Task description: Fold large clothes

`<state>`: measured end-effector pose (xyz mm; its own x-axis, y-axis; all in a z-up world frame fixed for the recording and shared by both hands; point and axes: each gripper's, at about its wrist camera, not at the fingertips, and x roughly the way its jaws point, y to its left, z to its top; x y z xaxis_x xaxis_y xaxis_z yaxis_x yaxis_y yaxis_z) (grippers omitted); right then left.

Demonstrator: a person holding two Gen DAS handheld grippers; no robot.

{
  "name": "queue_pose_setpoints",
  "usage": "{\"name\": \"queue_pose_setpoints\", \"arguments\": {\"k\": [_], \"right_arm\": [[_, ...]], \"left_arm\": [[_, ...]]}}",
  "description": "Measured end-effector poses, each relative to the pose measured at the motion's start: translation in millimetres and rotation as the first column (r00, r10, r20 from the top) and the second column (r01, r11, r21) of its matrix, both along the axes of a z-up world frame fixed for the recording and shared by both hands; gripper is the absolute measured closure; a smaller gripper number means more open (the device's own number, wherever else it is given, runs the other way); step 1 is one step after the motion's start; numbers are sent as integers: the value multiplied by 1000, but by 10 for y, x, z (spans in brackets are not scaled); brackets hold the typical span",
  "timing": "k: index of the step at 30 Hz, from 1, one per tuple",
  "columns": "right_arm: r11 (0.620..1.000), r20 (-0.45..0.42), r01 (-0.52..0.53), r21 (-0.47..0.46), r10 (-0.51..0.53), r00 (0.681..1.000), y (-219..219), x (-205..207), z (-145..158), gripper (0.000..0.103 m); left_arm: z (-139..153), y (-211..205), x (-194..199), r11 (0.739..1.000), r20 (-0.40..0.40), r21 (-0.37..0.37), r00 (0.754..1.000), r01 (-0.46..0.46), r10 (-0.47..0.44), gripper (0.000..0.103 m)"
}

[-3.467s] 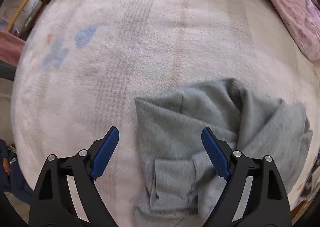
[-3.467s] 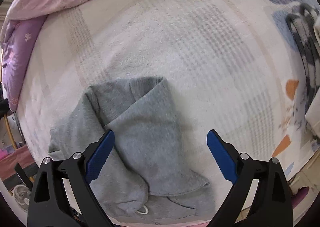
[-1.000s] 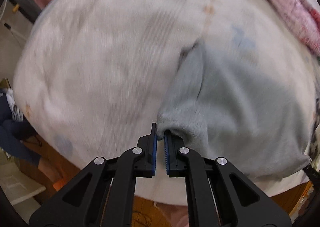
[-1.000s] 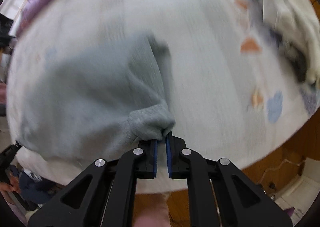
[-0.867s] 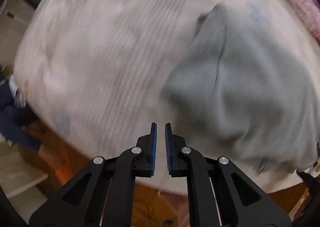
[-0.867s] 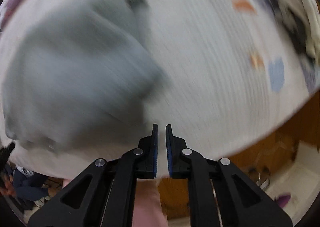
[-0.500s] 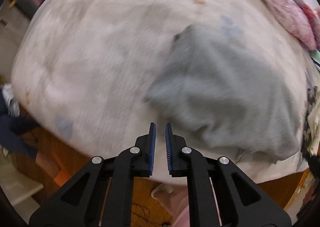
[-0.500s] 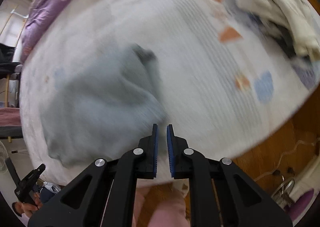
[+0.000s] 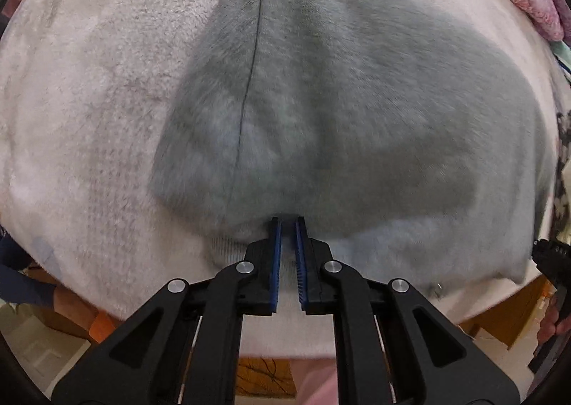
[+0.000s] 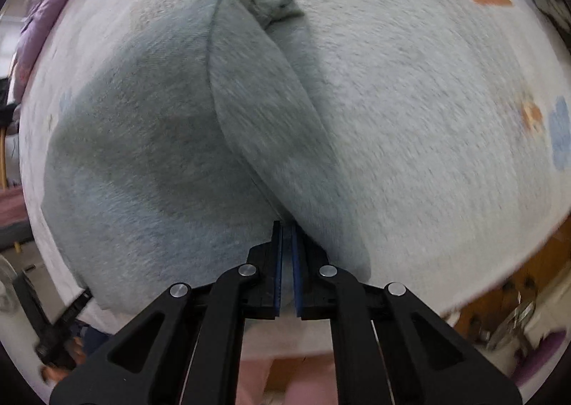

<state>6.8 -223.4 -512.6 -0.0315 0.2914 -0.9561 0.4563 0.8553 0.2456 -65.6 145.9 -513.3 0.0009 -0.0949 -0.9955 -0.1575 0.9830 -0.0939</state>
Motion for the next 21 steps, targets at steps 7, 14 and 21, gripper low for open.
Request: {"name": "queue_pose_setpoints", "arguments": {"k": [7,14,21], "right_arm": [[997,114,74,35,-78,990,-296,354,556,76],[979,51,159,128,-167,985,-489,971,173,54],[969,82,220,112,-230,970,-525,1233,122,92]], "left_arm": [[644,274,390,999,143,-22,989,-33,36,46],[410,556,1187,987,131,-65,979,-147,154,45],[48,522,1544,975,77,-95,975,-202,209,88]]}}
